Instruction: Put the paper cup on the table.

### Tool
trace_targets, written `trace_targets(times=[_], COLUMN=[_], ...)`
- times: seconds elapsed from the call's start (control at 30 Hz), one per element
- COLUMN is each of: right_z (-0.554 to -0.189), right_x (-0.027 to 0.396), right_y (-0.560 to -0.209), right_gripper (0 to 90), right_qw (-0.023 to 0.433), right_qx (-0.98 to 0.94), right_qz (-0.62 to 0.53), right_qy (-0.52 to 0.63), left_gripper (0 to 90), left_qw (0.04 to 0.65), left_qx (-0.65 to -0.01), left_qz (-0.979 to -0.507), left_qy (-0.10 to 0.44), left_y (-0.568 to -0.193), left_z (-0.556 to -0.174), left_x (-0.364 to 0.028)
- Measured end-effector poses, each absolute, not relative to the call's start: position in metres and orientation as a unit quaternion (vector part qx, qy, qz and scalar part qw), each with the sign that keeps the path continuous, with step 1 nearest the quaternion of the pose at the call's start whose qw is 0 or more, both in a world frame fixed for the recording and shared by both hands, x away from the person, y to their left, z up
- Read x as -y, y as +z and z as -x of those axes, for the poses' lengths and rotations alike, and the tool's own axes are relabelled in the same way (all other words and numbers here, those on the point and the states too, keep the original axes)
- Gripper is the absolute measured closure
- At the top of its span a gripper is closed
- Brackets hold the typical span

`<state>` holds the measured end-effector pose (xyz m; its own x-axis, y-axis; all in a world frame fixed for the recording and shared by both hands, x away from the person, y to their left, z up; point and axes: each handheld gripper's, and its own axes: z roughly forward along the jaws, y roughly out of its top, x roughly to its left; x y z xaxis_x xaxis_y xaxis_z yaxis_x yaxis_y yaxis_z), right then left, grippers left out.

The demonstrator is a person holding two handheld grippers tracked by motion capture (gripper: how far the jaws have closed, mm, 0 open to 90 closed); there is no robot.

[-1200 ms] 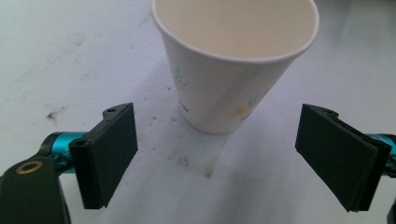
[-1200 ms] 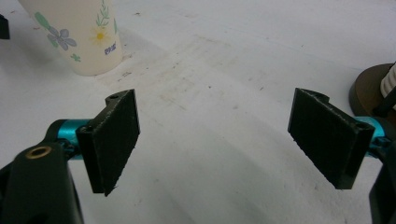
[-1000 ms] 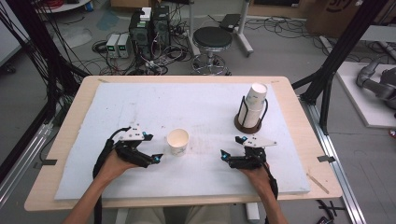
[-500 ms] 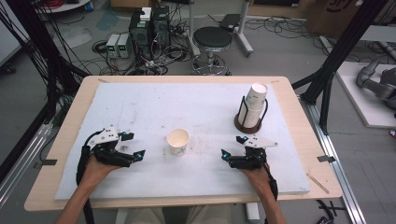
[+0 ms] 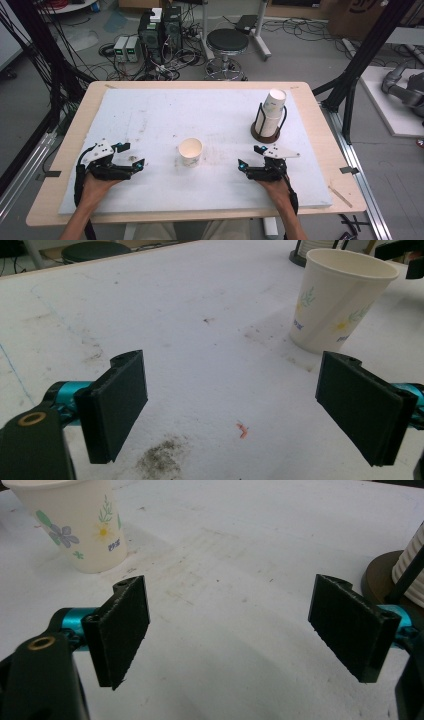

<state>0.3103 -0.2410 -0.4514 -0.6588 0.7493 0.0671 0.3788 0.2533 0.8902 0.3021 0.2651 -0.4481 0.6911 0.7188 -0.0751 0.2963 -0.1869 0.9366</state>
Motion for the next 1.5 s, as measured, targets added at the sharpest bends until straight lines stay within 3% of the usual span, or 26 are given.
trace_targets(times=[0.33, 1.5], right_z=[-0.3091, -0.3075], right_x=[0.2406, 0.2405], right_y=[-0.4513, -0.4515], right_gripper=[17.0, 17.0], right_qw=[0.193, 0.197], right_qx=[-0.768, -0.770], right_qz=[-0.366, -0.356], right_qy=[0.489, 0.492], left_gripper=[13.7, 14.8], left_qw=[0.561, 0.562], left_qx=[-0.358, -0.352], left_qz=[-0.721, -0.721], left_qy=[0.194, 0.201], left_y=[-0.4552, -0.4559], left_z=[-0.3003, -0.2983], left_x=[-0.2737, -0.2734])
